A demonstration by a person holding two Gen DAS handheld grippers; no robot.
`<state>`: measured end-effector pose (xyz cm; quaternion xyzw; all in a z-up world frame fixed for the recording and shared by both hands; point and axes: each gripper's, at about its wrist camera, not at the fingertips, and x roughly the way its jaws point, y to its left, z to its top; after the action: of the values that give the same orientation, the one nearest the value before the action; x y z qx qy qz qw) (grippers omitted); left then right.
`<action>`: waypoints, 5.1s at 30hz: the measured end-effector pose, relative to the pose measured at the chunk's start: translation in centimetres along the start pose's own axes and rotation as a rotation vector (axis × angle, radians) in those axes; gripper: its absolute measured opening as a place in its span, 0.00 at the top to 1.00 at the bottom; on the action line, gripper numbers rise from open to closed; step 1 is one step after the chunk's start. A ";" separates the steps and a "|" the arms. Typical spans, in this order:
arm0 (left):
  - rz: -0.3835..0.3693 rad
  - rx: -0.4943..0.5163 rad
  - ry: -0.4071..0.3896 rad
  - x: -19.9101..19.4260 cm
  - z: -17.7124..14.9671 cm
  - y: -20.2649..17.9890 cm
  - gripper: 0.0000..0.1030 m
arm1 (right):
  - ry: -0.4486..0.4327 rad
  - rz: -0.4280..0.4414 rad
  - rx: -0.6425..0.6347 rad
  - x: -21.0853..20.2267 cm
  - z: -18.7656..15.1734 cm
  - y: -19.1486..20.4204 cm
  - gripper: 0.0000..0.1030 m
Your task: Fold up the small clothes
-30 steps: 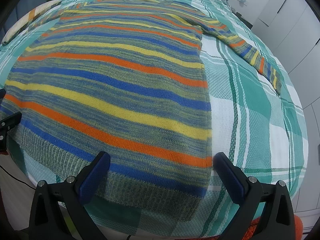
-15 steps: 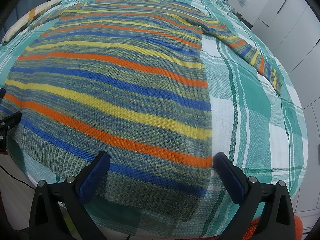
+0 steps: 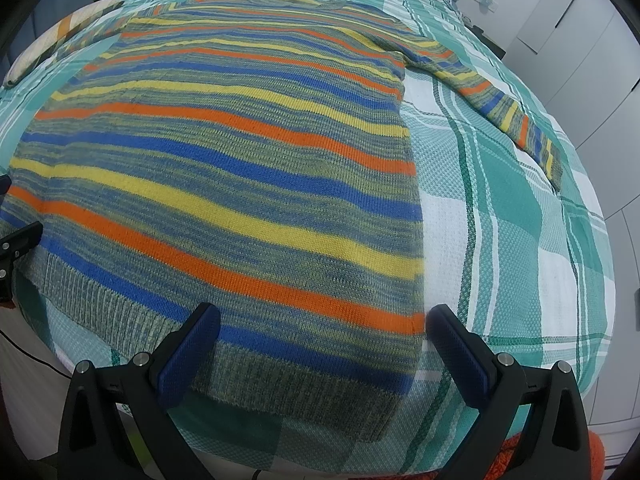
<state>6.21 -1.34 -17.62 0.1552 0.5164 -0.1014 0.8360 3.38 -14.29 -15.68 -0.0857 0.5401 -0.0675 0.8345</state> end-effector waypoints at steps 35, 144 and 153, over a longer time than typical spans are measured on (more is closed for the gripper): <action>-0.026 0.051 0.101 -0.4 -0.7 0.3 0.00 | 0.049 0.038 0.012 0.1 -0.5 -0.4 0.01; 0.039 -0.480 -0.066 2.1 1.9 17.9 0.00 | -0.113 0.059 0.430 3.4 0.6 -14.9 0.00; -0.027 -0.472 -0.108 1.4 2.5 17.3 0.00 | -0.150 0.013 0.403 3.4 0.3 -14.1 0.00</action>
<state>14.62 13.83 -15.13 -0.0569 0.4824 0.0028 0.8741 4.75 -28.71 -15.58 0.0817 0.4527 -0.1622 0.8730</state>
